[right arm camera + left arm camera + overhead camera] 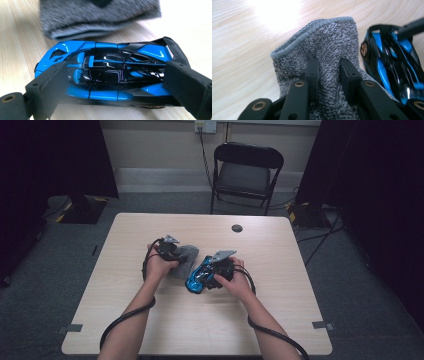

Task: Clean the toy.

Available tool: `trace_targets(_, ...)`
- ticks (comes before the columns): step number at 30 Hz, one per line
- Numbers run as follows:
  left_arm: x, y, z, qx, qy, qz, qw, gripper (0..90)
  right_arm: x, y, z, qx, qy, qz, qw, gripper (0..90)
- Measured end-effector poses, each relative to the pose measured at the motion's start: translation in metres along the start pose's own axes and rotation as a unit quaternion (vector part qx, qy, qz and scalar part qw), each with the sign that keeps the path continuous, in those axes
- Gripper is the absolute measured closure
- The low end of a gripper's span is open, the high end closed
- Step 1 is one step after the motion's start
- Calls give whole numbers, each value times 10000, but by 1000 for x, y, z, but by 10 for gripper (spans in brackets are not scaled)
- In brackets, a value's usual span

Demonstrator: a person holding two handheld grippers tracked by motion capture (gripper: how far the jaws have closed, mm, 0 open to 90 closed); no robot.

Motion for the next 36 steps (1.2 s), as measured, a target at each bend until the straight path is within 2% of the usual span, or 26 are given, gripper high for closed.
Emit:
trace_targets(1, 0, -6, -3, 31, -198, -80, 9998, 683, 0, 0, 0, -3, 0, 0, 10000, 57)
trace_targets(2, 0, -6, -3, 31, -198, -80, 9998, 648, 0, 0, 0, -7, -1, -1, 10000, 57)
trace_targets(3, 1, -10, -6, 167, -93, -151, 9997, 620, 0, 0, 0, -18, 4, -3, 10000, 57)
trace_targets(4, 1, -10, -6, 167, -93, -151, 9997, 604, 0, 0, 0, -18, 4, -3, 10000, 57)
trace_targets(5, 3, -13, -6, 179, 122, -91, 9997, 604, 0, 0, 0, -18, 5, -3, 10000, 57)
trace_targets(7, 6, -13, -7, 222, 121, -147, 9996, 509, 0, 0, 0, 6, 2, -1, 10000, 58)
trace_targets(8, 5, -12, -7, 227, 137, -332, 9991, 509, 0, 0, 0, 10, -7, 0, 10000, 58)
trace_targets(9, 4, -10, -8, 290, 155, -455, 9984, 453, 0, 0, 0, 18, -10, -2, 10000, 57)
trace_targets(11, 1, -3, -9, 431, 330, -585, 9968, 441, 0, 0, 0, 20, -9, 1, 10000, 57)
trace_targets(12, 1, -3, -9, 431, 330, -585, 9968, 428, 0, 0, 0, 20, -9, 1, 10000, 58)
trace_targets(15, -3, 2, -1, 304, 478, -755, 9955, 413, 0, 0, 0, 9, 1, -2, 10000, 57)
trace_targets(16, -3, 2, 1, 308, 536, -736, 9954, 413, 0, 0, 0, 1, 1, 0, 10000, 57)
trace_targets(17, -2, 1, 3, 335, 650, -676, 9950, 418, 0, 0, 0, -8, -2, 6, 10000, 57)
trace_targets(20, 0, -5, 10, 224, 639, -621, 9958, 425, -1, 0, 0, 5, 0, 27, 10000, 56)
trace_targets(23, 1, -14, 14, 159, 747, -521, 9957, 459, -1, 0, 0, 12, -10, 28, 10000, 56)
trace_targets(25, 3, -18, 15, 159, 676, -449, 9966, 538, -1, 0, 0, 8, 4, 25, 10000, 56)
trace_targets(26, 3, -18, 15, 159, 676, -449, 9966, 652, 0, 0, 0, 4, 6, 23, 10000, 56)
trace_targets(27, 6, -19, 10, 104, 611, -327, 9975, 726, -1, 0, 0, 0, 0, 21, 10000, 56)
trace_targets(28, 6, -19, 10, 104, 611, -327, 9975, 756, 0, 0, 0, 1, 1, 19, 10000, 56)
trace_targets(29, 7, -20, 2, 139, 355, -330, 9987, 770, 0, 0, 0, 4, 2, 18, 10000, 56)
trace_targets(30, 7, -20, 2, 139, 355, -330, 9987, 774, 0, 0, 0, 4, 2, 18, 10000, 56)
trace_targets(31, 9, -21, -4, 263, 248, -306, 9989, 774, -1, 0, 0, 7, 0, 19, 10000, 56)
trace_targets(32, 12, -26, -8, 108, 53, -267, 9996, 773, -1, 0, 0, 13, -4, 26, 10000, 56)
trace_targets(33, 13, -30, -8, 6, 48, -220, 9997, 768, -1, 0, 0, 18, -6, 24, 10000, 56)
trace_targets(35, 14, -37, -8, 117, 187, -208, 9995, 735, -1, 0, 0, 22, -3, 25, 10000, 56)
trace_targets(36, 14, -37, -8, 117, 187, -208, 9995, 715, -1, 0, 0, 20, -4, 25, 10000, 56)
Point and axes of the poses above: each handheld gripper's, and its own axes: y roughly backward along the jaws, z roughly out of its underside, x roughly to its right, the point moved 5 cm from there along -y, roughly forward along the jaws, and after that the axes turned 1 degree about z, right-handed, at the moved point
